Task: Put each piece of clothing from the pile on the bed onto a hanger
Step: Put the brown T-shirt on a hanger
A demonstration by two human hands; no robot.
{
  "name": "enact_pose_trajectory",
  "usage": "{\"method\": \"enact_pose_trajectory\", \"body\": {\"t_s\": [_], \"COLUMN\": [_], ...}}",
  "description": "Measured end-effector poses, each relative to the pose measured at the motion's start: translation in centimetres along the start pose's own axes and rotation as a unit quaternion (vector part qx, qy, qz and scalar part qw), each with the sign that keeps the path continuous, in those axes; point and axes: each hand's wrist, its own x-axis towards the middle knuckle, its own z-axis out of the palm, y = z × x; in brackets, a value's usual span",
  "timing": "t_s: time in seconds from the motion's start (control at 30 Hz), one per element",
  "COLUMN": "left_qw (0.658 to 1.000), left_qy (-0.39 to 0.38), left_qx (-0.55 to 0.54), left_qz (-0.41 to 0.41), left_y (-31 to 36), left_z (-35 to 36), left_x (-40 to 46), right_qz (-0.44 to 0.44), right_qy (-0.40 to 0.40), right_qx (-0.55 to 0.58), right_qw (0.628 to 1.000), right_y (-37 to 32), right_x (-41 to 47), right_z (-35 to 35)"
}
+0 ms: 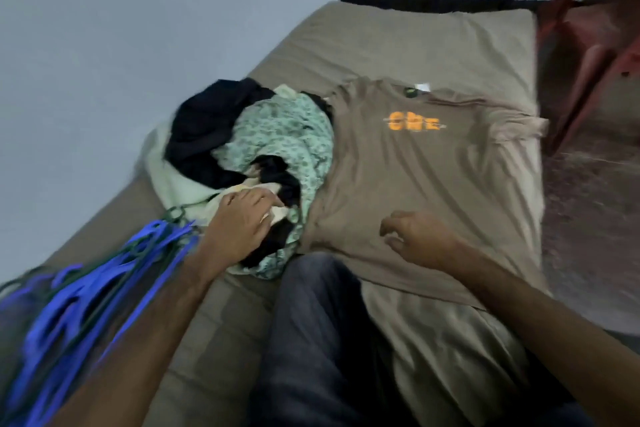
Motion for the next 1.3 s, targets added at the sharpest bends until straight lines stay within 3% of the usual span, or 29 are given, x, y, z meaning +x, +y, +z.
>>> {"method": "enact_pose_trajectory", "body": {"t_s": [0.07,0.13,0.23,0.37,0.5,0.63,0.8,0.9,1.07,1.17,1.3], "left_qw": [0.991,0.968,0.932,0.913,0.899,0.911,0.925,0.933,0.844,0.847,0.83], "left_qy": [0.01,-0.022,-0.063,-0.104,-0.111,-0.072,-0.001,0.012,0.007,0.005,0.08], "left_qx": [0.0,0.026,0.08,0.119,0.196,0.182,0.013,0.052,0.005,-0.039,-0.055], "left_qz": [-0.135,-0.248,-0.349,-0.375,-0.375,-0.363,-0.38,-0.355,-0.536,-0.53,-0.549], "left_y": [-2.2,-4.2,-5.9,-6.0,-5.2,-5.6,-7.3,-7.1,-7.8,-8.6,-9.0], "left_z": [-1.0,-1.9,-3.3,-4.4,-4.2,-5.1,-7.2,-6.7,-5.2,-5.1,-4.9], "left_x": [-4.9,-10.4,-18.1,-23.5,-24.5,-25.2,-24.9,-24.8,-27.0,-28.0,-27.8], "right_qz": [-0.032,-0.081,-0.193,-0.31,-0.369,-0.366,-0.308,-0.293,-0.287,-0.296,-0.31], "right_qy": [0.054,0.06,0.042,0.009,-0.006,0.012,-0.019,-0.029,-0.054,-0.065,-0.065], "right_qx": [0.067,0.143,0.18,0.158,0.117,0.127,0.214,0.248,0.252,0.243,0.234], "right_qw": [0.996,0.985,0.964,0.937,0.922,0.922,0.927,0.923,0.923,0.922,0.919], "right_y": [-3.1,-7.2,-14.3,-23.1,-28.3,-29.2,-27.8,-27.3,-27.5,-28.1,-28.9], "right_x": [3.2,6.2,9.9,12.8,14.0,14.3,14.5,14.6,14.7,14.8,15.4], "right_z": [-0.5,-0.8,0.1,2.5,4.9,6.8,6.4,5.9,5.8,6.0,6.5]}}
